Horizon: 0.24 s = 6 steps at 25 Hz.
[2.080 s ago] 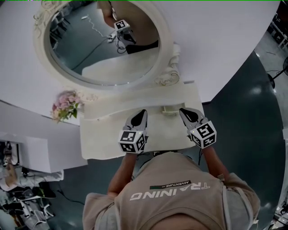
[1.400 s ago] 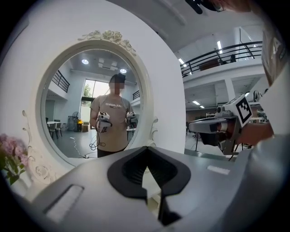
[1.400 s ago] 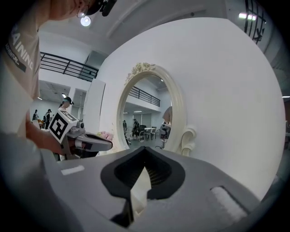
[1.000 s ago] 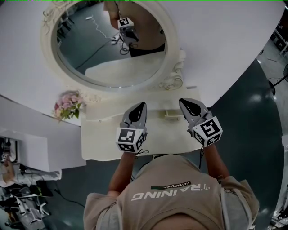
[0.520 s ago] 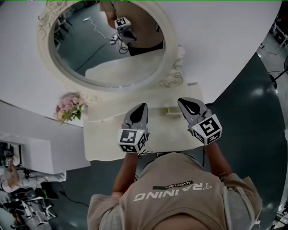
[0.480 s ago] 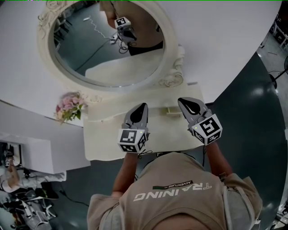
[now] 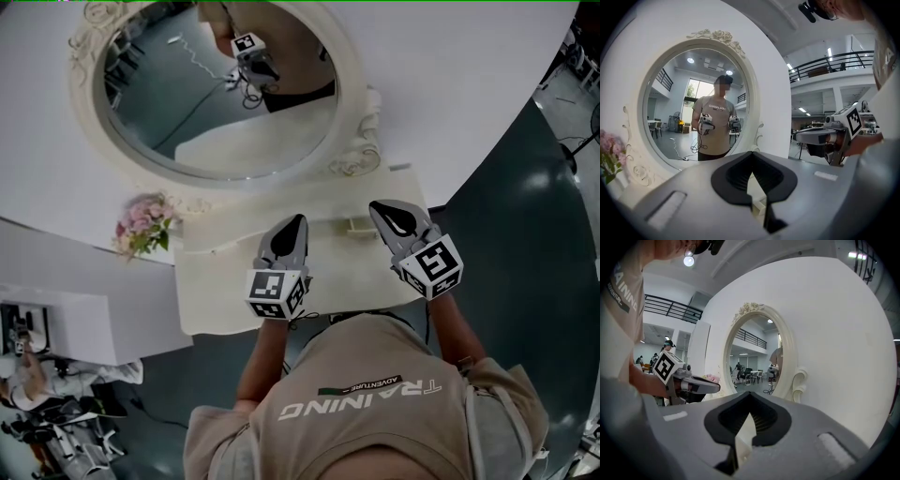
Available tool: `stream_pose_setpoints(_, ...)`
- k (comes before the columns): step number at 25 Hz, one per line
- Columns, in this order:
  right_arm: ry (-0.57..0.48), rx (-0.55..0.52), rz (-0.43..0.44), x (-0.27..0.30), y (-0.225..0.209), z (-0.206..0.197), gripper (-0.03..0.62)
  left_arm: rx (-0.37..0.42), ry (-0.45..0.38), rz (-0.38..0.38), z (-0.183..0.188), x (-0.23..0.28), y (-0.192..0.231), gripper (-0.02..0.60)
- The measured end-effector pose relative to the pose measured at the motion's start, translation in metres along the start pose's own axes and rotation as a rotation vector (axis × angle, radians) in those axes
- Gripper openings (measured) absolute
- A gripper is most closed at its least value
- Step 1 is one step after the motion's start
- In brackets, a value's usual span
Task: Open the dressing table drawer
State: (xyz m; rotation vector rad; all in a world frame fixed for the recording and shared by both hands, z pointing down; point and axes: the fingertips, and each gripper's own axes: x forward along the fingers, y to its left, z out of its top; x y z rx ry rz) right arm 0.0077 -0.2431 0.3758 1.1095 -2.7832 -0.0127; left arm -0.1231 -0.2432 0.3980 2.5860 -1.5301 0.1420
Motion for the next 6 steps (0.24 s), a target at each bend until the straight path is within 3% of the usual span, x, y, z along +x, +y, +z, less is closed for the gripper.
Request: stream_pose_setpoints(6,0.006,0.005,-0.004,0.0002,-0.0005,-0.0017,0.002,-0.002,0.0,-0.004,-0.0008,0.0001,-0.0004,0.018)
